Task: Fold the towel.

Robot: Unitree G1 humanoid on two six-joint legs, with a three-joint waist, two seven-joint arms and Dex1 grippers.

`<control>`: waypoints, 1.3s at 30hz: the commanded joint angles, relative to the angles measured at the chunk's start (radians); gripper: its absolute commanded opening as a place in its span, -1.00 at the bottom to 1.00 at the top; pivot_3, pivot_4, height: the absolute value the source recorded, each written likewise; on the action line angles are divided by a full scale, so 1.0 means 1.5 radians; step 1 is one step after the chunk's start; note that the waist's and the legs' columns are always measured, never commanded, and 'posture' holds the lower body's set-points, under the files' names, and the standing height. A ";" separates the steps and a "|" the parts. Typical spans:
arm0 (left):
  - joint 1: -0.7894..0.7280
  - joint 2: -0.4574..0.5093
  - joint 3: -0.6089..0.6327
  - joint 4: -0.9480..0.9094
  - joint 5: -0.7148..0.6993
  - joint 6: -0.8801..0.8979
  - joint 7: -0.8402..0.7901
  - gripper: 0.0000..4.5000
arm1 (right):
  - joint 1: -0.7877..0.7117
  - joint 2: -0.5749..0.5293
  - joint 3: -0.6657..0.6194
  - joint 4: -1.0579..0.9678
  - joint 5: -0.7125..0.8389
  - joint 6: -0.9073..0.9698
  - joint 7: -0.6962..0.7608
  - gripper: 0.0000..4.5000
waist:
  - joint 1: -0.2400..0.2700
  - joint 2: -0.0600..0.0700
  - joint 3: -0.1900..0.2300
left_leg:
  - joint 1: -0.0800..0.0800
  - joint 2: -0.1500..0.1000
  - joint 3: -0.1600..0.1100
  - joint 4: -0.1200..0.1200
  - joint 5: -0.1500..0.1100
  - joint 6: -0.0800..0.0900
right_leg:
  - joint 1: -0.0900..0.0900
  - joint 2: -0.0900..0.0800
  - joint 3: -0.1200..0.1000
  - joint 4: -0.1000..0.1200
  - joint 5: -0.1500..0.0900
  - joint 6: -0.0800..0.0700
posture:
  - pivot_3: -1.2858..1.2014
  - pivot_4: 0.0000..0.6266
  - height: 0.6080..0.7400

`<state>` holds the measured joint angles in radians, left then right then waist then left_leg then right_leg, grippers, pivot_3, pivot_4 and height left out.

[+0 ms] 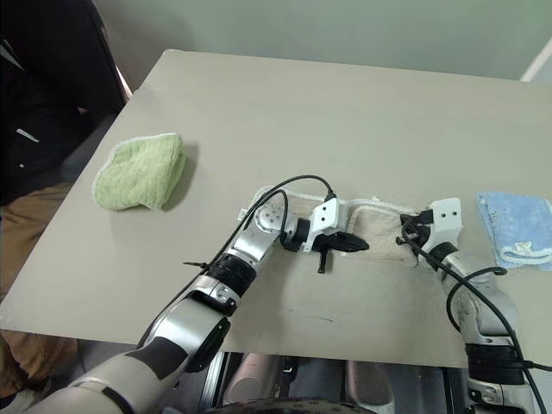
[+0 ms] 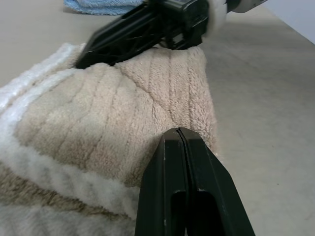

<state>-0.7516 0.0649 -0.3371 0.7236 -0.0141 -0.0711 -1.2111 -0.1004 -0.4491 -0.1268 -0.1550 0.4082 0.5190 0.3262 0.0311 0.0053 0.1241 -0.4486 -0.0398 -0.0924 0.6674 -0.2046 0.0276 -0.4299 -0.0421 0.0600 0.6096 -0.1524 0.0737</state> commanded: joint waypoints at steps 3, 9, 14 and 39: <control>0.009 0.003 0.005 -0.016 -0.004 0.022 0.014 -0.99 | 0.001 0.002 0.019 0.023 -0.054 -0.032 0.005 -1.00 | -0.001 0.000 0.000 | 0.003 0.000 0.000 0.000 -0.002 -0.002 | 0.003 0.000 0.000 0.000 -0.002 -0.003 | 0.03 -0.52 1.00; -0.006 0.000 0.036 -0.025 -0.039 0.050 0.014 -0.99 | 0.020 -0.017 0.017 0.012 -0.076 -0.053 0.033 -1.00 | -0.001 0.000 0.000 | 0.003 0.000 0.000 0.000 -0.004 -0.005 | 0.003 0.000 0.000 0.000 -0.003 -0.005 | 0.03 -0.52 1.00; -0.020 0.000 0.088 -0.094 -0.122 0.164 -0.007 -0.91 | 0.034 -0.035 0.005 -0.035 -0.048 -0.048 0.075 -1.00 | 0.000 0.000 0.000 | 0.003 0.000 0.000 0.000 -0.004 -0.007 | 0.003 0.000 0.000 0.000 -0.003 -0.005 | 0.03 -0.52 1.00; 0.133 0.218 0.353 -0.483 -0.365 0.664 0.248 1.00 | -0.052 -0.138 0.017 -0.194 0.072 0.078 0.222 0.99 | -0.001 0.000 0.000 | 0.002 0.000 0.000 -0.003 0.002 -0.009 | 0.001 0.001 0.000 0.000 -0.008 -0.009 | 0.03 -0.52 1.00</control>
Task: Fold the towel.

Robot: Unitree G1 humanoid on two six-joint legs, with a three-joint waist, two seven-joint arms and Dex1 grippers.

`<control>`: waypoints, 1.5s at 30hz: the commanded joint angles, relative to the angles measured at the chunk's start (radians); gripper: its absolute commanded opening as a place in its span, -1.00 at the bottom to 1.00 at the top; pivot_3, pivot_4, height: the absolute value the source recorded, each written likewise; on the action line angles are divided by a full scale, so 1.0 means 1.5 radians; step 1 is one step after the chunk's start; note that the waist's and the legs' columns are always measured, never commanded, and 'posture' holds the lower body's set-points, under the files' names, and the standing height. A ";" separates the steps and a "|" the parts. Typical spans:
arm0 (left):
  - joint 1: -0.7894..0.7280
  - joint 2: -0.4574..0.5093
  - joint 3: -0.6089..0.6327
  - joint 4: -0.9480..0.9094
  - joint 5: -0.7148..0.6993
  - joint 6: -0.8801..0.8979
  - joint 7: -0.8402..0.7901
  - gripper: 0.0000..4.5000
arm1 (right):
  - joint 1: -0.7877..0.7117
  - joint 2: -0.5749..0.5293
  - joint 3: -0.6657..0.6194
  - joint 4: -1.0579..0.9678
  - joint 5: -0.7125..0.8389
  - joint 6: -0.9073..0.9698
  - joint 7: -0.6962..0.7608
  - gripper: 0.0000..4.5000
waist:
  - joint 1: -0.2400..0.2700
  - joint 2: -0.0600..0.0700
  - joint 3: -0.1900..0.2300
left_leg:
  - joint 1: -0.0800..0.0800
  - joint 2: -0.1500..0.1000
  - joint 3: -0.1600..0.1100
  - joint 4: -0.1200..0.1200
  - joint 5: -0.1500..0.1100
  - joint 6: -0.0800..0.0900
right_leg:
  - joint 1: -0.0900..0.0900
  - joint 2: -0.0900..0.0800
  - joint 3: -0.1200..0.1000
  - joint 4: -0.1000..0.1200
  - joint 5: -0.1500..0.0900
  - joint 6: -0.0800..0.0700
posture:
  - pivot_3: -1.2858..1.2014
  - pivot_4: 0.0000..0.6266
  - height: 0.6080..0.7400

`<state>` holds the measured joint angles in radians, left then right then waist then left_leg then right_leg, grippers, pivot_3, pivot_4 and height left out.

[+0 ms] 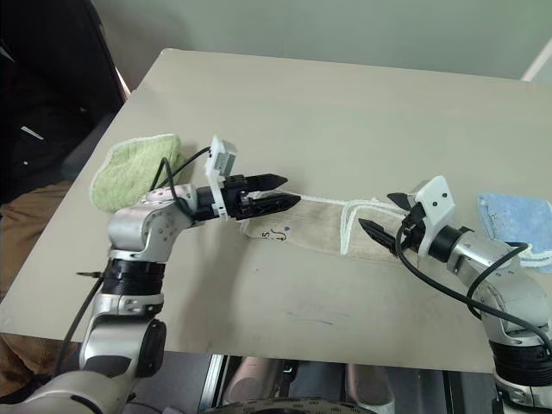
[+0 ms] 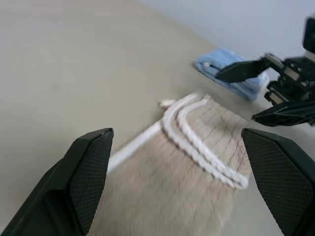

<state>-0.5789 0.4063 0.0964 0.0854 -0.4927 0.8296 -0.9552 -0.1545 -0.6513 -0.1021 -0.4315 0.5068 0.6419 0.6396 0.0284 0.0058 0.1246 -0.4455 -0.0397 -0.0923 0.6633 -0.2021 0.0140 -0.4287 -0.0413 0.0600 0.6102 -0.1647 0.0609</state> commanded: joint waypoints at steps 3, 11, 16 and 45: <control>0.040 -0.024 0.143 -0.091 -0.101 0.162 0.170 1.00 | -0.026 -0.002 0.015 -0.009 0.004 -0.005 0.020 0.99 | 0.001 0.000 0.000 | 0.000 0.000 0.000 0.000 0.000 0.000 | 0.000 0.000 0.000 0.000 0.000 0.000 | 0.03 -0.52 1.00; -0.009 -0.003 0.336 -0.033 -0.178 0.454 0.344 1.00 | -0.049 0.005 0.032 0.014 -0.001 -0.004 0.023 0.99 | 0.000 -0.001 0.000 | 0.001 0.000 0.000 -0.001 0.002 -0.002 | 0.000 0.000 0.000 0.001 0.001 -0.003 | 0.03 -0.52 1.00; 0.009 0.036 0.346 -0.027 -0.238 0.521 0.359 1.00 | -0.060 0.014 0.042 0.024 -0.001 0.002 0.021 0.99 | 0.000 -0.001 0.001 | 0.002 0.000 -0.001 -0.001 0.002 -0.002 | 0.001 0.001 0.000 0.001 0.002 -0.003 | 0.03 -0.52 1.00; -0.009 -0.005 0.309 0.095 -0.438 0.523 0.586 1.00 | -0.040 0.029 0.034 0.030 -0.033 0.015 -0.024 0.99 | 0.007 -0.002 0.001 | 0.007 0.000 -0.001 -0.012 0.006 -0.010 | 0.002 0.001 0.000 0.001 0.002 -0.006 | 0.03 -0.52 1.00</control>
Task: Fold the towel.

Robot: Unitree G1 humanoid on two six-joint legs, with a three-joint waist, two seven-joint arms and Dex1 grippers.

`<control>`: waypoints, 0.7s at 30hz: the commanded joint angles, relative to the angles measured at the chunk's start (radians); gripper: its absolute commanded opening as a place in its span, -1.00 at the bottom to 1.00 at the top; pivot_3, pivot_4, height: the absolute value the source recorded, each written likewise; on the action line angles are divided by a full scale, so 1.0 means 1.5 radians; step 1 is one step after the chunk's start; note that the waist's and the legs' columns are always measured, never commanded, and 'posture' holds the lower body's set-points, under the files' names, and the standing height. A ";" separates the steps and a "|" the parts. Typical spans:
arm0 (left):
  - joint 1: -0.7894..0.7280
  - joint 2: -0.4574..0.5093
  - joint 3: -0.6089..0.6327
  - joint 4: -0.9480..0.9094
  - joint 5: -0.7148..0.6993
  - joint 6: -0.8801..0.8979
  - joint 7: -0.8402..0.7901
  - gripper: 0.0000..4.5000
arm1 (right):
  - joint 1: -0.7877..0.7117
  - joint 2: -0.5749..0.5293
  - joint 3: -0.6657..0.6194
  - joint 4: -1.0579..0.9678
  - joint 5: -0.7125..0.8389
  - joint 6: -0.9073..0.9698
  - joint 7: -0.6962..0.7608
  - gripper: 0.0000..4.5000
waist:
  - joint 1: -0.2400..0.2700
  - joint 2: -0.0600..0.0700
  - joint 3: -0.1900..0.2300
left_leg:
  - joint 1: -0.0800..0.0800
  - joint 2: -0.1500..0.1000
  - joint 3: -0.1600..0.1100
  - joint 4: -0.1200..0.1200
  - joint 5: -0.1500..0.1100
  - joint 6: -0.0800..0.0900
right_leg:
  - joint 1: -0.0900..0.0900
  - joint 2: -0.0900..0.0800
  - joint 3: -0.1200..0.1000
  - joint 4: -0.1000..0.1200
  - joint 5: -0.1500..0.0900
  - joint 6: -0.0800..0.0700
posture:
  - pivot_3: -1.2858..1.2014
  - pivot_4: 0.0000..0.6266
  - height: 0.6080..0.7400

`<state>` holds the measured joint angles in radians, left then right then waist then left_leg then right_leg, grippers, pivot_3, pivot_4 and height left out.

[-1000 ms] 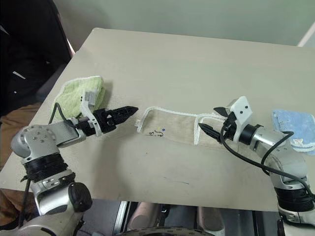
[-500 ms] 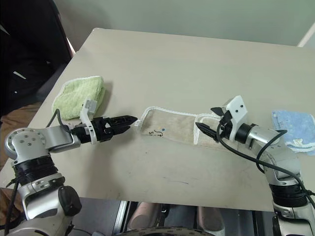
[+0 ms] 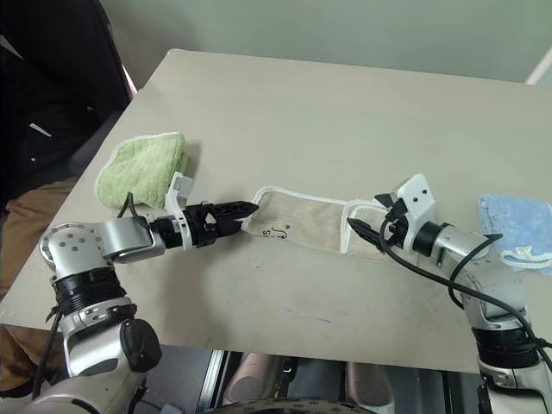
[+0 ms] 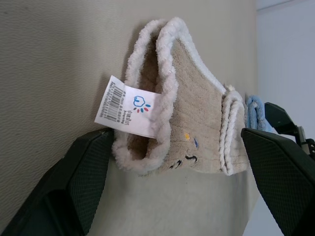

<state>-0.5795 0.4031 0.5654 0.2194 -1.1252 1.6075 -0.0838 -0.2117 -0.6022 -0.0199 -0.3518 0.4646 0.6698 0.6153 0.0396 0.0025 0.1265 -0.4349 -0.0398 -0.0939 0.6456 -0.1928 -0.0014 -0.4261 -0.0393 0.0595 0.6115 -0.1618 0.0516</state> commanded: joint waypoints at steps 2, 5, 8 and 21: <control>-0.011 -0.002 -0.003 0.007 -0.023 0.005 0.004 1.00 | -0.002 -0.003 -0.021 -0.022 -0.005 -0.005 -0.012 0.99 | 0.000 0.000 0.000 | 0.000 0.000 0.000 0.000 0.000 0.000 | 0.000 0.000 0.000 0.000 0.000 0.000 | 0.03 -0.52 1.00; -0.014 -0.002 -0.002 0.010 -0.033 0.005 0.010 0.75 | -0.004 -0.002 -0.019 -0.020 -0.008 -0.006 -0.014 1.00 | 0.000 0.000 0.000 | 0.000 0.000 0.000 0.000 0.000 0.000 | 0.000 0.000 0.000 0.000 0.000 0.000 | 0.03 -0.52 1.00; -0.013 0.000 -0.001 0.011 -0.042 0.005 0.016 0.30 | -0.004 -0.001 -0.018 -0.018 -0.011 -0.008 -0.014 1.00 | -0.001 -0.001 0.000 | 0.000 0.000 0.000 0.000 0.000 0.000 | 0.000 0.000 0.000 0.000 0.000 0.000 | 0.03 -0.52 1.00; -0.028 -0.001 0.017 0.019 -0.041 0.005 0.028 -0.99 | -0.006 -0.001 -0.019 -0.012 -0.020 -0.013 -0.010 1.00 | -0.002 -0.001 0.000 | 0.000 0.000 0.000 0.000 0.001 0.001 | -0.001 0.001 0.000 0.000 0.000 0.000 | 0.03 -0.52 1.00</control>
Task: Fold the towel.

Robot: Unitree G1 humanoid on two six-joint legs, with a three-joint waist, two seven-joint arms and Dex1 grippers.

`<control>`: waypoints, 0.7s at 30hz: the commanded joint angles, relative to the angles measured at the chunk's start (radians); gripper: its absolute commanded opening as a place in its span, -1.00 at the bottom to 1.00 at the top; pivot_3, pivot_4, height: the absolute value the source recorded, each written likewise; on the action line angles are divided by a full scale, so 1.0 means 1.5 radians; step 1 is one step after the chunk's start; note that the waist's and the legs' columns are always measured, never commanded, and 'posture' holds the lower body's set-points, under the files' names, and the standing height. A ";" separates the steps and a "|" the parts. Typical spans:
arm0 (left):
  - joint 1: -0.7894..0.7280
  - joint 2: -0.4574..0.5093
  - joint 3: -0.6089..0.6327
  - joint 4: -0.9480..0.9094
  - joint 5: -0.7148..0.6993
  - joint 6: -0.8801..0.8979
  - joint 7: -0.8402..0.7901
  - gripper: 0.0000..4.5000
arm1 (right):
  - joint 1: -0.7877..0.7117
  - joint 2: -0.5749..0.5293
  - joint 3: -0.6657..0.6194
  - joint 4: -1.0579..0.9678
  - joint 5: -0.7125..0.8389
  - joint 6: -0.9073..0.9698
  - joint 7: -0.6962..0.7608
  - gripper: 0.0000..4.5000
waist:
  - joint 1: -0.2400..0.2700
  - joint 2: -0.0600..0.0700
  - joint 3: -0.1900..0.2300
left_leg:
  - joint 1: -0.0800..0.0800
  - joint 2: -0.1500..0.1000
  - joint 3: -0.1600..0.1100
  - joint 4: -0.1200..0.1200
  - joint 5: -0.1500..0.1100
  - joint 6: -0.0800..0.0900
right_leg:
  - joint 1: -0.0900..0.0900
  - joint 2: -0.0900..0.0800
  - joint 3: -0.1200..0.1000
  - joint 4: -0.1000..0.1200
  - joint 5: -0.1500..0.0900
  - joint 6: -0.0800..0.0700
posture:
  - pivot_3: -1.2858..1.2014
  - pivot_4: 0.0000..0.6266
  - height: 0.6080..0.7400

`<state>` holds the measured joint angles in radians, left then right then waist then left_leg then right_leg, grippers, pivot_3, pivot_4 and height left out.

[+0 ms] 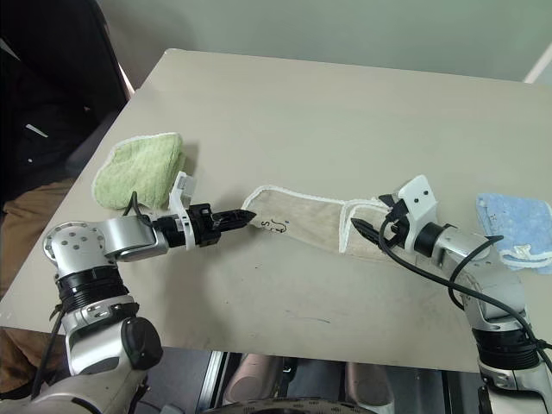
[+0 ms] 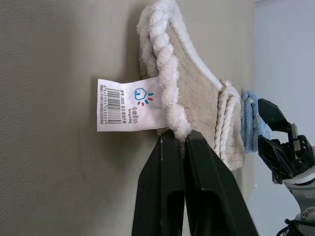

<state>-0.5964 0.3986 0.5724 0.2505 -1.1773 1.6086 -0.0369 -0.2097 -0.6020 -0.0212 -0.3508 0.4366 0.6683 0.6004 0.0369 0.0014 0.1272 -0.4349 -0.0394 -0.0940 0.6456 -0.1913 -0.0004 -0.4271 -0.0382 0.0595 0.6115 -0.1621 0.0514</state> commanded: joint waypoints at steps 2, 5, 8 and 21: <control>-0.026 0.004 0.016 0.002 -0.004 0.003 -0.016 -0.99 | -0.003 -0.006 -0.023 -0.020 0.001 -0.013 0.005 1.00 | 0.000 0.000 0.000 | 0.000 0.000 0.000 0.000 0.000 0.000 | 0.000 0.000 0.000 0.000 0.000 0.000 | 0.03 -0.52 1.00; -0.043 0.017 -0.008 -0.006 0.004 -0.016 -0.058 -0.99 | 0.012 -0.020 -0.043 -0.045 0.020 -0.014 0.025 1.00 | 0.001 0.000 0.000 | 0.000 0.000 0.000 0.000 0.000 0.000 | 0.000 0.000 0.000 0.000 0.000 0.000 | 0.03 -0.52 1.00; -0.070 0.019 -0.033 -0.003 0.014 -0.042 -0.102 -0.99 | 0.025 -0.031 -0.073 -0.065 0.042 -0.007 0.038 1.00 | 0.003 -0.001 0.000 | -0.001 0.000 0.000 0.000 0.000 0.000 | 0.000 0.000 0.000 0.000 0.000 0.000 | 0.03 -0.52 1.00; -0.196 -0.047 -0.185 0.034 0.057 -0.079 -0.268 -0.99 | 0.085 -0.054 -0.222 -0.129 0.120 0.037 0.018 1.00 | 0.004 -0.002 0.001 | -0.001 0.000 0.000 0.000 0.001 0.003 | 0.000 0.000 0.000 0.000 -0.001 0.002 | 0.03 -0.52 1.00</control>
<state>-0.8696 0.3336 0.3236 0.3034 -1.0992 1.5005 -0.3886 -0.0838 -0.6717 -0.3058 -0.4898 0.5883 0.7223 0.6361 0.0427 -0.0016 0.1290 -0.4360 -0.0397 -0.0936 0.6457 -0.1896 0.0039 -0.4265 -0.0390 0.0600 0.6109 -0.1646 0.0545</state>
